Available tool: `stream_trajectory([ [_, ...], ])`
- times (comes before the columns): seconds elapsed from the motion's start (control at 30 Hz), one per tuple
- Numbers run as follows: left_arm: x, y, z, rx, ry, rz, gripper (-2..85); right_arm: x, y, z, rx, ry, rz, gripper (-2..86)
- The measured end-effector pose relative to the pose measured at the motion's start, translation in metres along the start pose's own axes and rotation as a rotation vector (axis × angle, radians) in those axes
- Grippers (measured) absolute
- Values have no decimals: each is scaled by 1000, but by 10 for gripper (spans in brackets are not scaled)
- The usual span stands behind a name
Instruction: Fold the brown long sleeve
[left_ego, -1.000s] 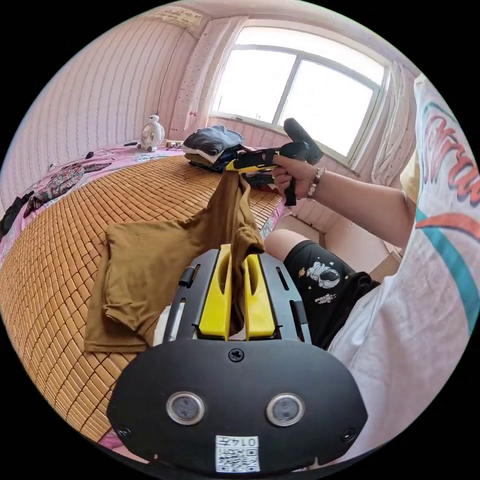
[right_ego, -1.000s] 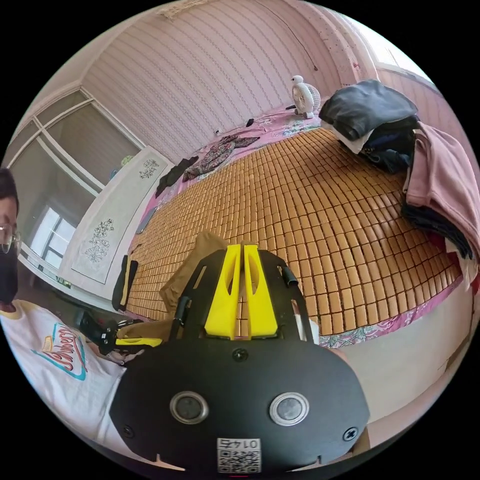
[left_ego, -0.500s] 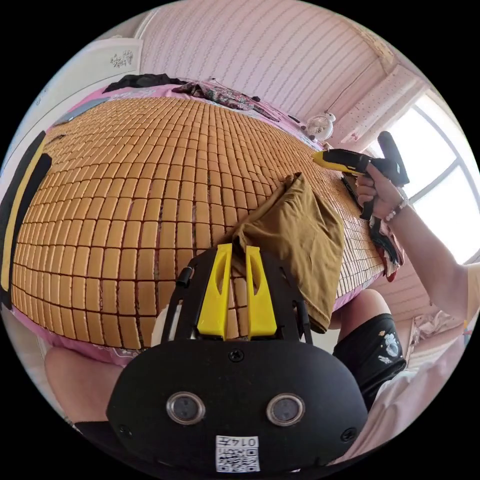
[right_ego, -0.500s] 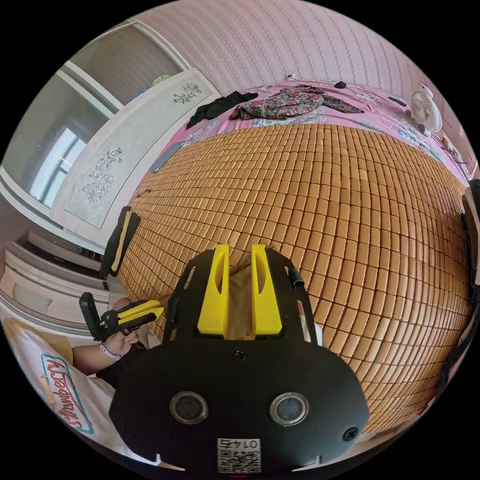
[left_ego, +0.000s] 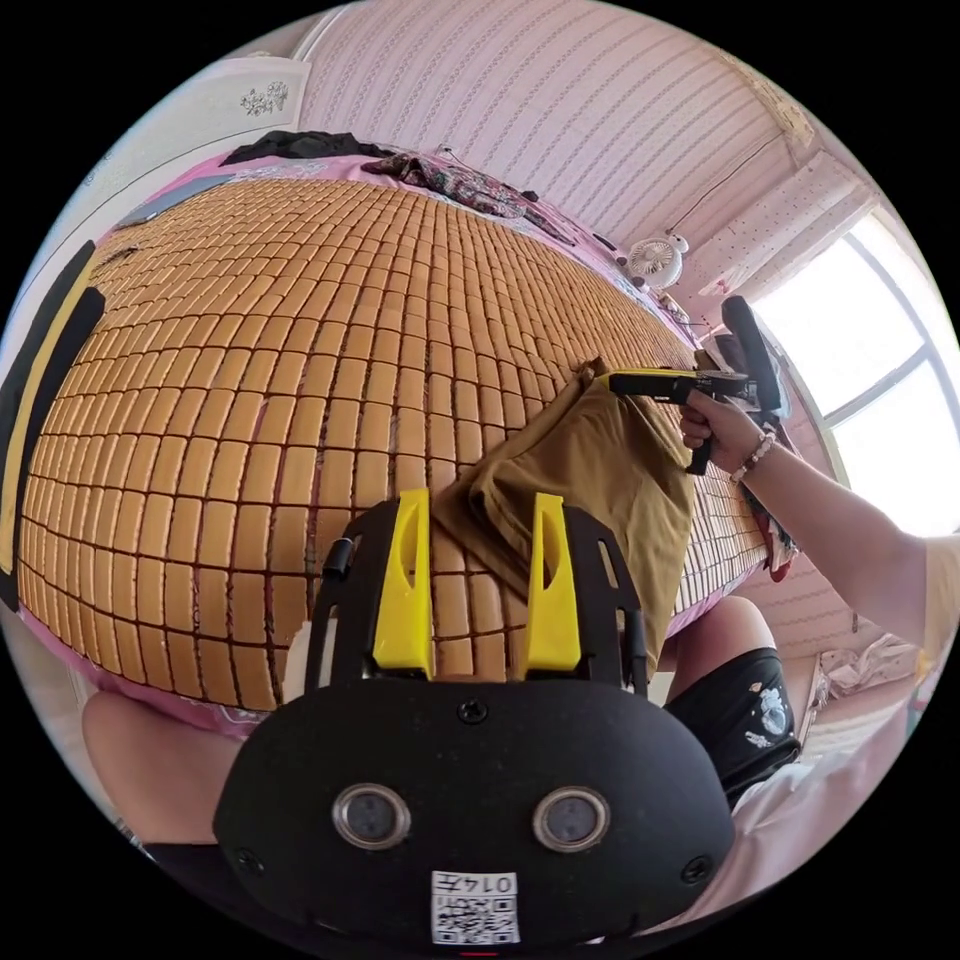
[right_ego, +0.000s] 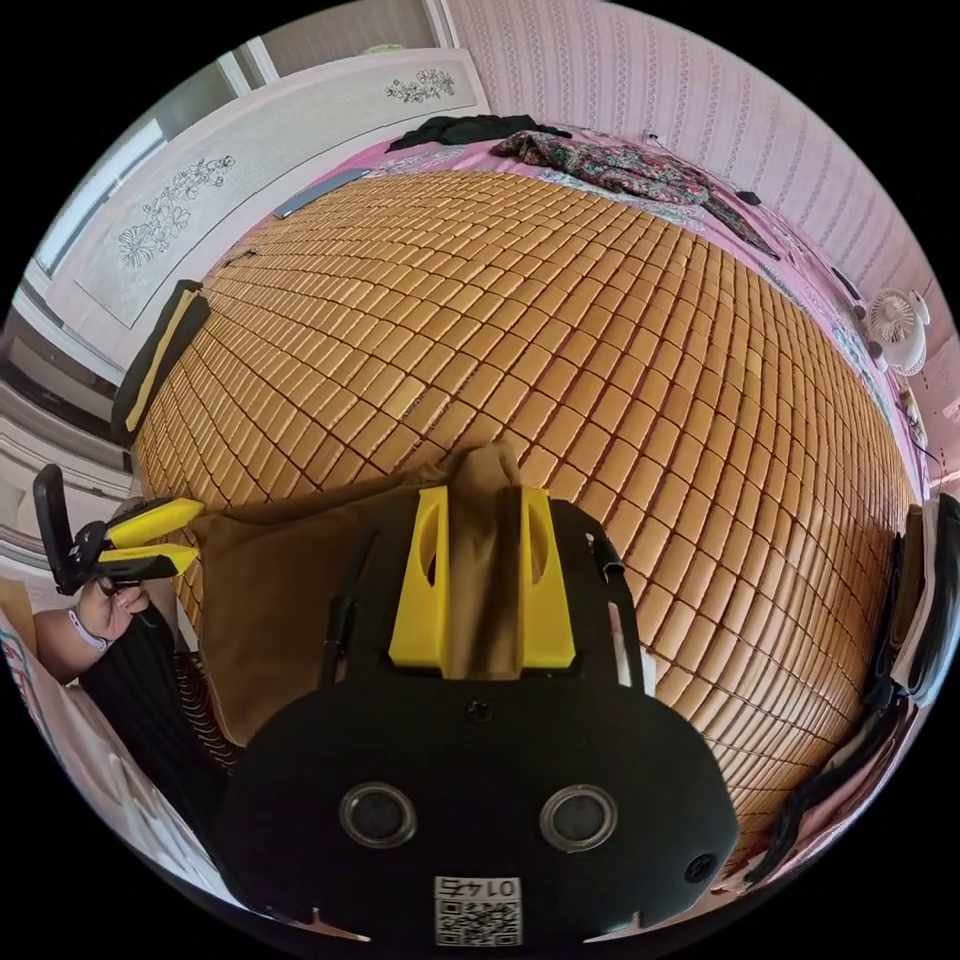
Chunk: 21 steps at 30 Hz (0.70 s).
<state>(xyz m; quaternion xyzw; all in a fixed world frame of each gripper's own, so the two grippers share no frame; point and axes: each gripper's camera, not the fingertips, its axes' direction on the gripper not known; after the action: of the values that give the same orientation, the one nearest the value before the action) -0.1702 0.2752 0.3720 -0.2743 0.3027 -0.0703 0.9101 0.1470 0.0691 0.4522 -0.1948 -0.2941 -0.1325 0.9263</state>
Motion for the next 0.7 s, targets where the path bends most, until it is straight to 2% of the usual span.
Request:
stream_trajectory([
  [0.27,10,16,1,-61,-31,67,40,-6,5,-8,49,-51,46,25],
  [0.33,7,19,-7,-60,-2,65,27,-20,14,-35,134,-40,7,18],
  [0.7,32,73,-129,132,27,292,-2,-78,69,-152,402,-111,-81,10],
])
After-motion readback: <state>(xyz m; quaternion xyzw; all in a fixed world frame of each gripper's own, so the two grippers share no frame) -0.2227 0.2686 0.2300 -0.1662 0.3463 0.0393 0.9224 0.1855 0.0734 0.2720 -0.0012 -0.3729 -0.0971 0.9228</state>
